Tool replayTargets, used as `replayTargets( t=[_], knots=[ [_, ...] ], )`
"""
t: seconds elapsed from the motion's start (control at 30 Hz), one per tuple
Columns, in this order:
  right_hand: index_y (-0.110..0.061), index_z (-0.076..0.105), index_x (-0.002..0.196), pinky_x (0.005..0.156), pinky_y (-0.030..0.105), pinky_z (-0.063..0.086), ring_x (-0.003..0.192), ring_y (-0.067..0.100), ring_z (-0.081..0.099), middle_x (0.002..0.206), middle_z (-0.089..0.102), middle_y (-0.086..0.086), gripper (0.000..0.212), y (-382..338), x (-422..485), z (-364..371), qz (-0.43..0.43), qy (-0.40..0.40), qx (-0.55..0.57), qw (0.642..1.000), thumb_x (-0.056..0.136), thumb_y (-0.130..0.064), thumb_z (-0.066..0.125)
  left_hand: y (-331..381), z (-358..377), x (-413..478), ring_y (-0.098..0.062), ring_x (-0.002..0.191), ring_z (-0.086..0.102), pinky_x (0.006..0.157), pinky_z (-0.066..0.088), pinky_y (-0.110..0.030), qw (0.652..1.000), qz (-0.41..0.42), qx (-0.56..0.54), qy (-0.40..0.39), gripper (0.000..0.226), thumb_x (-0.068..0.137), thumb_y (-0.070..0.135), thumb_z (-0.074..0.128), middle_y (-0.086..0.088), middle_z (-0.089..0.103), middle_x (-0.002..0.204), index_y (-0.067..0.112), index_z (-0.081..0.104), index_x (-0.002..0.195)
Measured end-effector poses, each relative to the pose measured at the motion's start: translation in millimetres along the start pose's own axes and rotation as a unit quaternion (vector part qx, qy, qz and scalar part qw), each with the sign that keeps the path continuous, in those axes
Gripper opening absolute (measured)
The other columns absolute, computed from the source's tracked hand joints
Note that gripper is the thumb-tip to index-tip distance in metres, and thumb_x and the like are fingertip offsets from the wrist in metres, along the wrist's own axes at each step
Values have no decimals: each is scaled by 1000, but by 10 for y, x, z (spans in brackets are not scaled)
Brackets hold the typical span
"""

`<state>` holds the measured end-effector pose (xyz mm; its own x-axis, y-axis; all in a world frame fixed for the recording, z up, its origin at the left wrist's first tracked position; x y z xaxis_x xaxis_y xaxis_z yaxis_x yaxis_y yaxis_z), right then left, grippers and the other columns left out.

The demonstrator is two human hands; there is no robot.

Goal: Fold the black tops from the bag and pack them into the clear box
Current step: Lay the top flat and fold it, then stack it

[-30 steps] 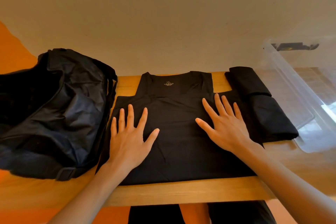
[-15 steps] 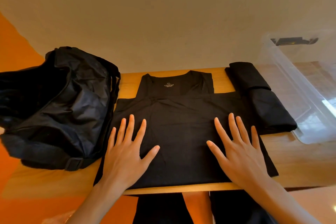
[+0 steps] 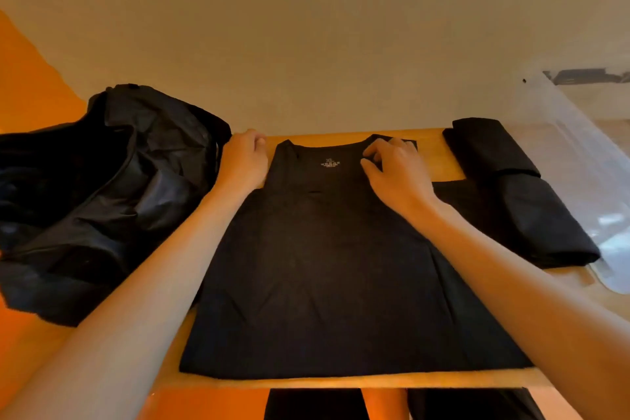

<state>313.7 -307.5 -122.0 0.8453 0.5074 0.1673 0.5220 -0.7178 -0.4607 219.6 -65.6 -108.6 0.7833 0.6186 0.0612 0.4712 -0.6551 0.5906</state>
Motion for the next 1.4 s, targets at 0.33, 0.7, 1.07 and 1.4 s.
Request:
replayTargets(
  t=[0.33, 0.7, 1.07, 1.4],
  knots=[
    [-20, 68, 76, 73, 34, 40, 81, 20, 61, 71, 59, -6, 34, -715, 746, 684, -28, -101, 16, 994, 91, -51, 70, 7, 183, 688, -22, 100, 61, 78, 43, -29, 980, 40, -14, -194, 8, 97, 19, 69, 6, 60, 91, 19, 68, 105],
    [-10, 60, 94, 61, 27, 44, 73, 12, 58, 77, 61, 0, 13, -706, 759, 618, 17, -104, 201, 974, 101, -21, 62, -34, 30, 908, -21, 83, 54, 74, 40, -36, 953, 7, -133, -272, 10, 102, 28, 62, -7, 64, 95, 19, 59, 104],
    [-19, 56, 91, 53, 22, 38, 62, 11, 58, 73, 66, 7, 13, -636, 706, 620, 14, -93, 269, 958, 101, -23, 63, -46, 29, 929, -17, 111, 54, 67, 32, -30, 877, 63, -256, -402, 49, 70, 12, 43, -8, 67, 120, 9, 67, 113],
    [-16, 58, 95, 52, 28, 39, 51, 13, 53, 70, 67, 13, 15, -537, 682, 583, 18, -105, 285, 953, 102, -29, 62, 101, 39, 1085, -18, 78, 53, 80, 40, -38, 887, 151, -55, -433, 24, 62, 8, 49, -7, 60, 81, 13, 67, 78]
  ],
)
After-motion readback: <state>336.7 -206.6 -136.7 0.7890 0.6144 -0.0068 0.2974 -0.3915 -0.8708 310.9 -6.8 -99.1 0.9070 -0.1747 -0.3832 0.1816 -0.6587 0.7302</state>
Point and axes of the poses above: each hand's wrist, its own x-axis towards the middle knuckle, its own z-axis out of the palm, y = z × x, the point moved 1 cm from there along x, towards the middle knuckle
